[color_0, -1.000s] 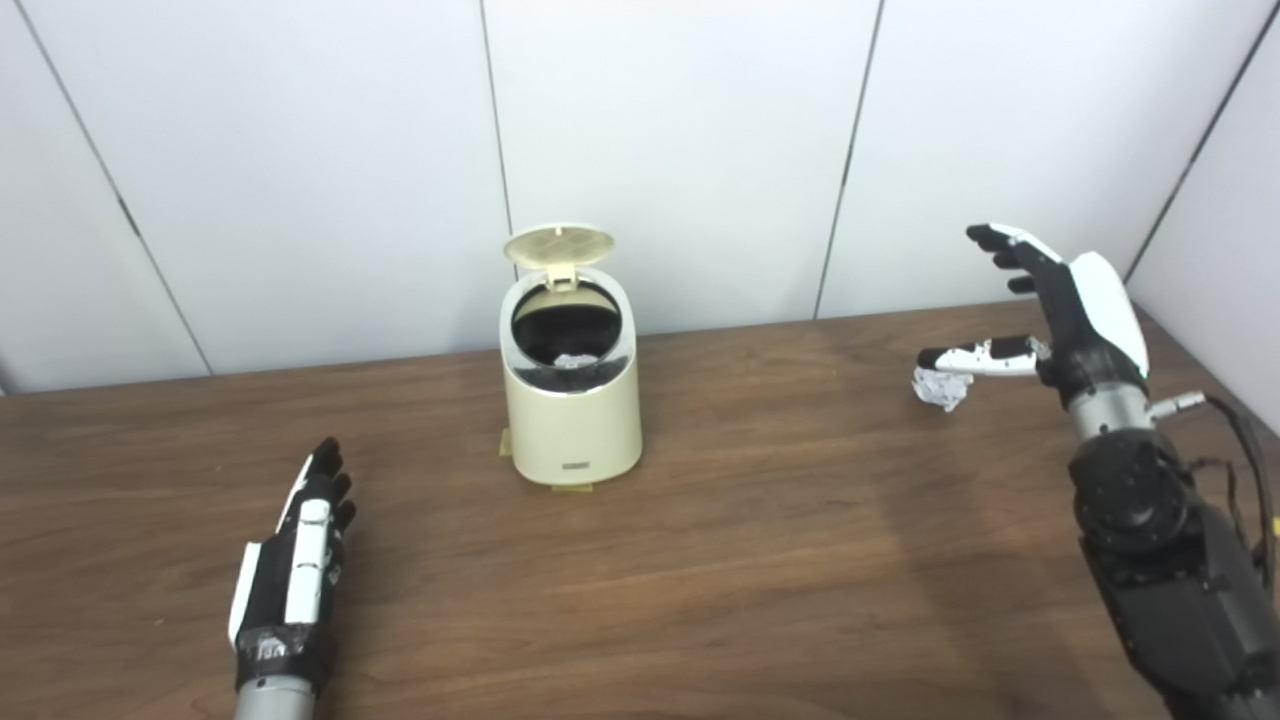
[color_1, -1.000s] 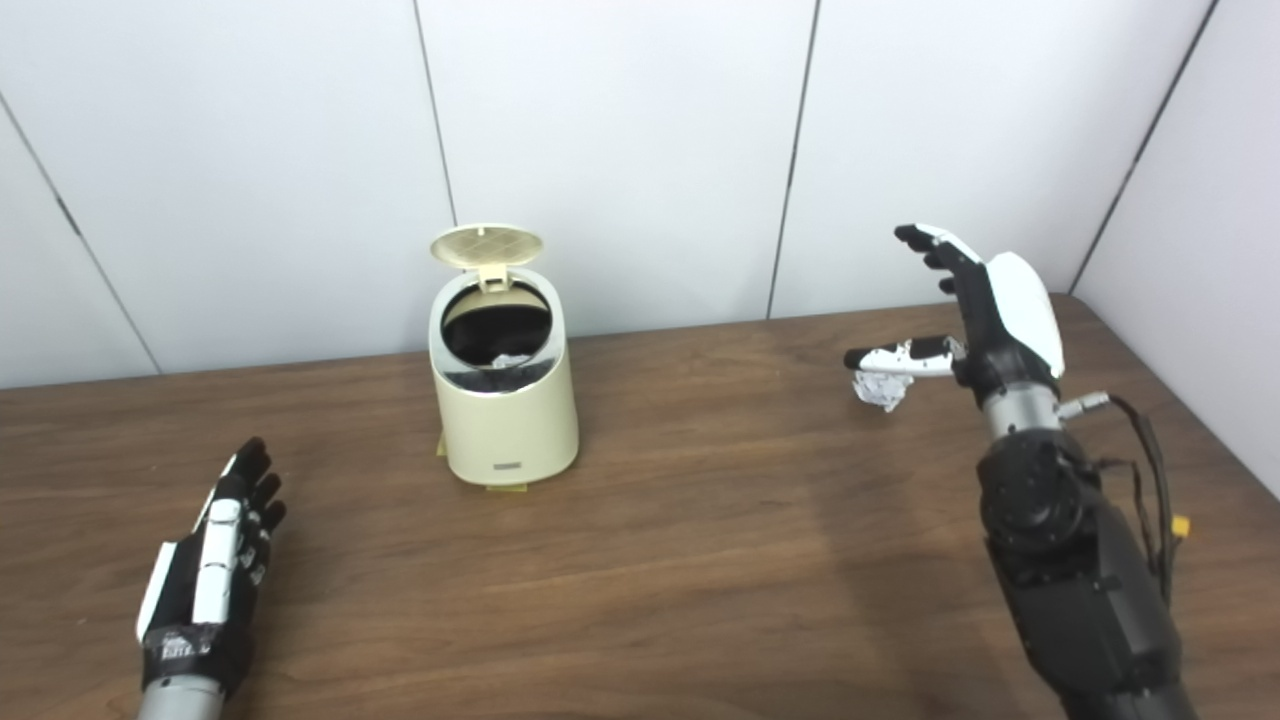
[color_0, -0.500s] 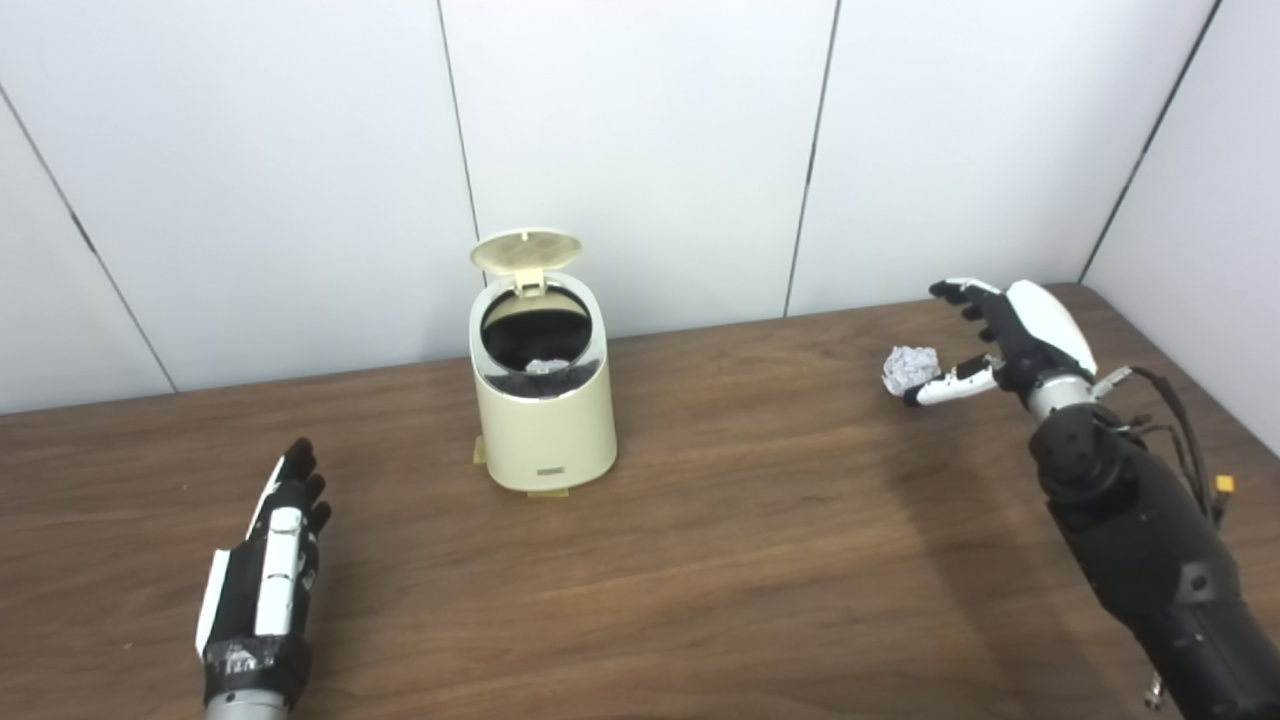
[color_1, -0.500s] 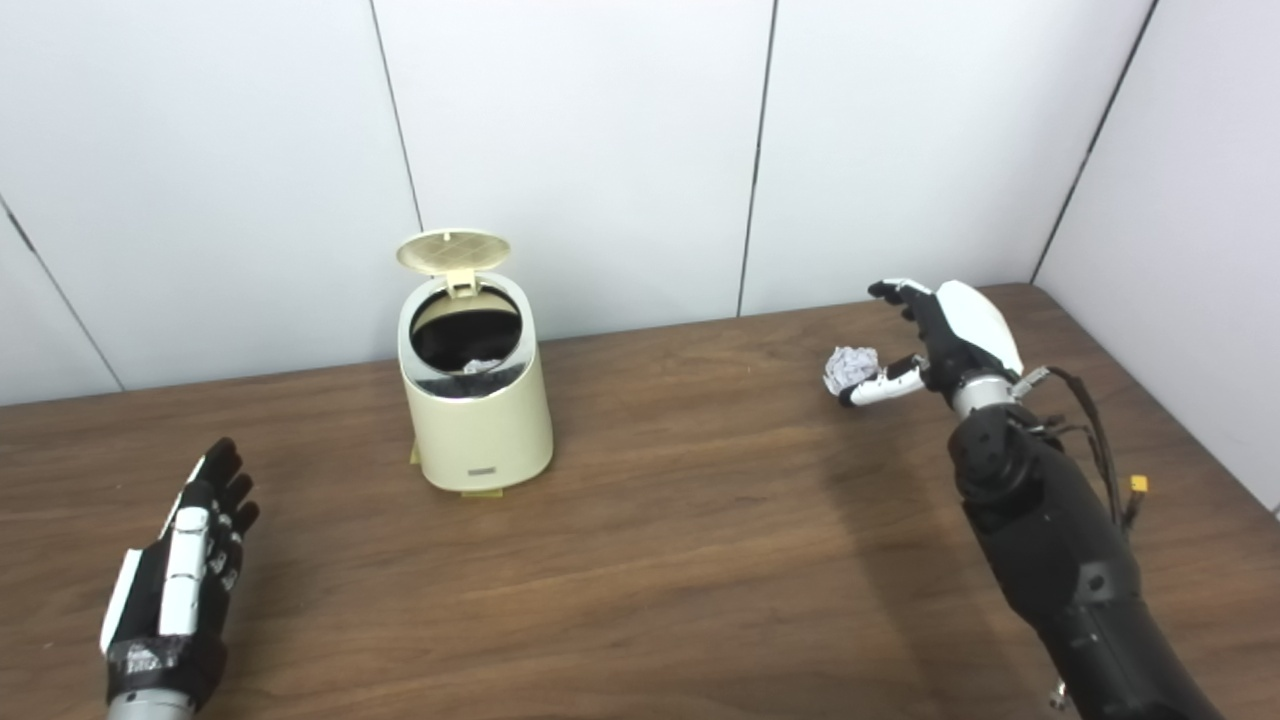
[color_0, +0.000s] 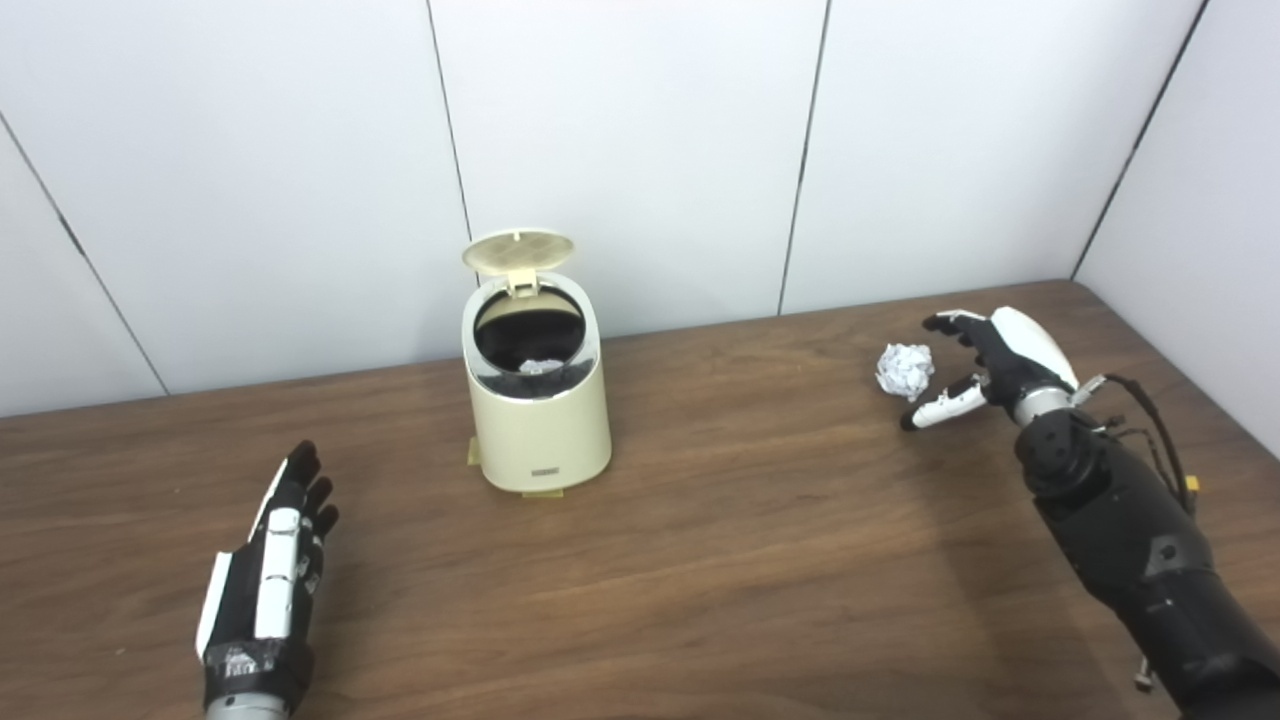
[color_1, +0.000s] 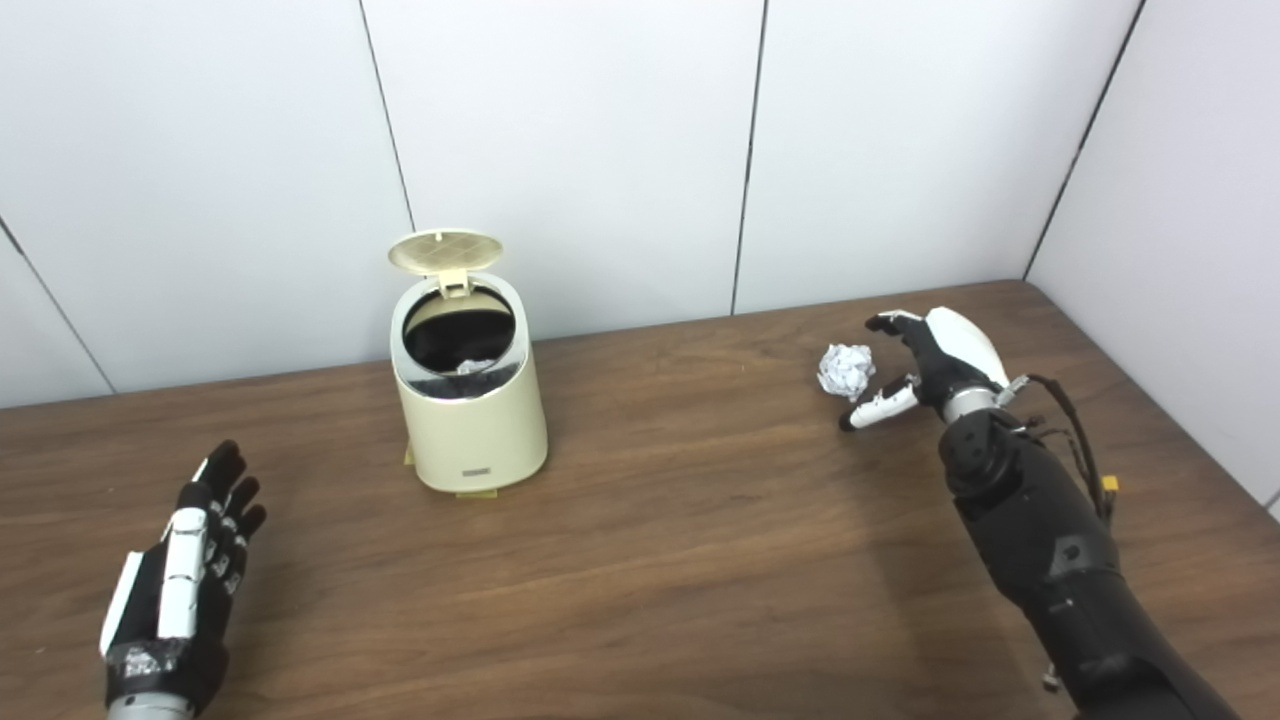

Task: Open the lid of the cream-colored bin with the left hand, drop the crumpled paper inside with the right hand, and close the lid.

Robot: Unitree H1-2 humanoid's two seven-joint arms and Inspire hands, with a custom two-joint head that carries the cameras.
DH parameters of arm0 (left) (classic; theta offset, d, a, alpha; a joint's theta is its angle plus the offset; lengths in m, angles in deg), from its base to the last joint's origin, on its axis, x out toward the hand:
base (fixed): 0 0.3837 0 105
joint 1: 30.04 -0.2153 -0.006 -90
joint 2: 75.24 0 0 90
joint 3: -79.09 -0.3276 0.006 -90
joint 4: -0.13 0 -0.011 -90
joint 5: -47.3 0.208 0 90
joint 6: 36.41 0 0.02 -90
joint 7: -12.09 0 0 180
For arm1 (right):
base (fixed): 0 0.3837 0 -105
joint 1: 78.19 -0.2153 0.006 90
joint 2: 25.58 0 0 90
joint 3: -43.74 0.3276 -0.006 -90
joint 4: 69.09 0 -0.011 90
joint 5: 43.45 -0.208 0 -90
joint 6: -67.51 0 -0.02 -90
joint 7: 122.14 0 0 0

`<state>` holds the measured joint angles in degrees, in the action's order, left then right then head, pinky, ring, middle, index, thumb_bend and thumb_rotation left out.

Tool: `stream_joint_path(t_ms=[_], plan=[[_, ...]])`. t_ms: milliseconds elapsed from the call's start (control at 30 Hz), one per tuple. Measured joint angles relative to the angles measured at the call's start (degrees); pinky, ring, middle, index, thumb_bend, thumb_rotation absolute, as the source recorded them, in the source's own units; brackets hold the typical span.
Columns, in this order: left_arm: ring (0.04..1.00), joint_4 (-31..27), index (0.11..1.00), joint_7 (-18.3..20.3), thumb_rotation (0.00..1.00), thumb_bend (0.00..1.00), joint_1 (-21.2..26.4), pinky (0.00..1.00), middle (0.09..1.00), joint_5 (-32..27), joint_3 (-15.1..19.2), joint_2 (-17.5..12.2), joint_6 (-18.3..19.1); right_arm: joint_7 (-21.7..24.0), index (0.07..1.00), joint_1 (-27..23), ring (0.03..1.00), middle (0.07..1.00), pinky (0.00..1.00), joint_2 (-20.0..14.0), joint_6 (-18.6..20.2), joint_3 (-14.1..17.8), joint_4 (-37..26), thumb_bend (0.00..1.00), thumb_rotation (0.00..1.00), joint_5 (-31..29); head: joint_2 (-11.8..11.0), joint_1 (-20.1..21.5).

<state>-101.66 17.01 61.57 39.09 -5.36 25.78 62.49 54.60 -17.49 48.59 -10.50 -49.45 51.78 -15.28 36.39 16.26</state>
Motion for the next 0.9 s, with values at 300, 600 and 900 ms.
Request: stream_joint_path(t_ms=[300, 600, 900], plan=[[0.989, -4.0, 1.0, 0.6, 0.89, 0.51, -1.1, 0.99, 1.0, 0.0, -1.7, -1.4, 3.4, -1.9, 0.711, -0.3, 0.721, 0.757, 0.64, 1.1, -3.3, -0.2, 1.6, 0.89, 0.01, -1.6, 0.4, 0.0], [0.991, -5.0, 1.0, 0.6, 0.85, 0.48, -1.7, 0.99, 1.0, -0.2, -2.4, -1.4, 3.6, -2.4, 0.694, -0.1, 0.677, 0.724, 0.6, 1.3, -4.5, -0.5, 1.5, 0.87, 0.02, -2.0, 1.1, -0.2], [0.987, -5.0, 1.0, 0.5, 0.84, 0.49, -2.1, 0.98, 0.995, -0.2, -2.8, -1.4, 3.8, 0.2, 0.668, 0.1, 0.609, 0.662, 0.56, 1.3, -2.5, -0.8, -0.9, 0.83, 0.0, -2.2, 1.7, -0.4]])
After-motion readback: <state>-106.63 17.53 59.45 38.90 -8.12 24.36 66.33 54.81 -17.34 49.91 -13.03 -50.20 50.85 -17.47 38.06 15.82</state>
